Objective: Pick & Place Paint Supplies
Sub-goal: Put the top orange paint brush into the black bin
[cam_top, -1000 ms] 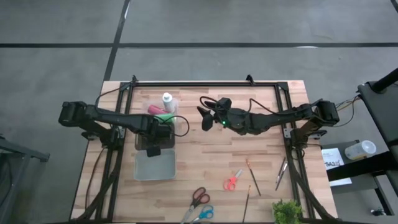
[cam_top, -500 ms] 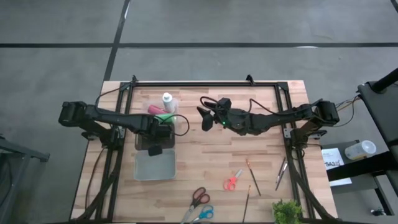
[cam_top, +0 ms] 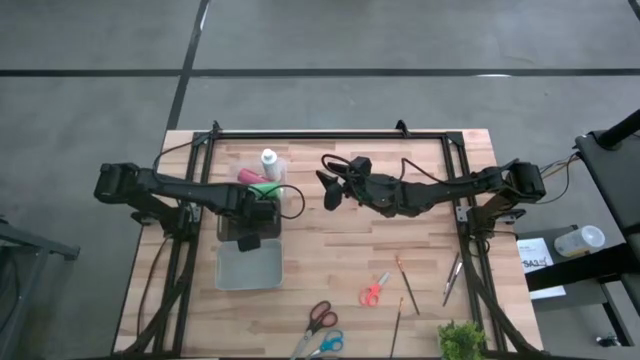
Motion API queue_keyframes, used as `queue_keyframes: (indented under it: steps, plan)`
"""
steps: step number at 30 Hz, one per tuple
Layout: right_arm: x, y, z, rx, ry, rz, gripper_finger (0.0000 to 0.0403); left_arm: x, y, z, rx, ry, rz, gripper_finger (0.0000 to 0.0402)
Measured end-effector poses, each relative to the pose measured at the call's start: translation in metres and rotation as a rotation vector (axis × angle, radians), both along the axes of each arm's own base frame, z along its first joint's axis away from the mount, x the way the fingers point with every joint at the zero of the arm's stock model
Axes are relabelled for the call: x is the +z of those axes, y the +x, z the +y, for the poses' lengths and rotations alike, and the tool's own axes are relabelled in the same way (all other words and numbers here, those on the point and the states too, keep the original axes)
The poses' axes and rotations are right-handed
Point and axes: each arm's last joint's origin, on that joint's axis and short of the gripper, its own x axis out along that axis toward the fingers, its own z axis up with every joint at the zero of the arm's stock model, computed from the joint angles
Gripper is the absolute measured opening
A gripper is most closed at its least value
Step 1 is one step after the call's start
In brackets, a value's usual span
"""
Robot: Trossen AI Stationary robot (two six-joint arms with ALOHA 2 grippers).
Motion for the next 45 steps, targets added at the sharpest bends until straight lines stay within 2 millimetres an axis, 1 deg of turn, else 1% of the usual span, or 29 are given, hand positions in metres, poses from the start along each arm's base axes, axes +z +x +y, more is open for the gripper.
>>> queue_keyframes:
  steps: [5,18,21,25,27,30,34,38,40,42,45]
  plan:
    - [0.000,0.000,0.000,0.001,-0.008,0.006,0.0249,0.000,0.000,0.001,-0.005,0.027,0.004,0.0101]
    - [0.000,0.000,0.000,0.002,-0.005,0.004,0.0249,0.000,0.000,0.001,-0.004,0.028,-0.003,0.0101]
    - [0.000,0.000,0.000,0.002,-0.005,0.004,0.0249,0.006,0.004,0.001,-0.022,0.028,-0.023,0.0101]
    - [0.000,0.000,0.000,0.003,-0.005,0.004,0.0249,0.024,0.011,0.001,-0.034,0.028,-0.097,0.0101]
    - [0.000,0.000,0.000,0.003,-0.005,0.005,0.0249,0.038,0.012,0.001,-0.060,0.029,-0.149,0.0101]
    - [0.000,0.000,0.000,0.003,-0.005,0.006,0.0249,0.063,0.008,0.001,-0.087,0.034,-0.252,0.0101]
    - [-0.001,0.000,0.000,0.003,-0.005,0.013,0.0249,0.100,-0.008,0.001,-0.105,0.044,-0.457,0.0101]
    - [-0.001,0.000,0.000,0.004,-0.005,0.014,0.0249,0.129,-0.028,0.001,-0.178,0.087,-0.766,0.0101]
    - [-0.001,0.000,0.000,0.004,-0.005,0.014,0.0249,0.140,-0.039,0.002,-0.219,0.124,-0.918,0.0101]
    - [-0.001,0.000,0.000,0.004,-0.005,0.015,0.0249,0.146,-0.050,0.002,-0.252,0.160,-1.040,0.0101]
    - [-0.001,0.000,0.000,0.004,-0.005,0.016,0.0249,0.148,-0.066,0.002,-0.281,0.202,-1.161,0.0101]
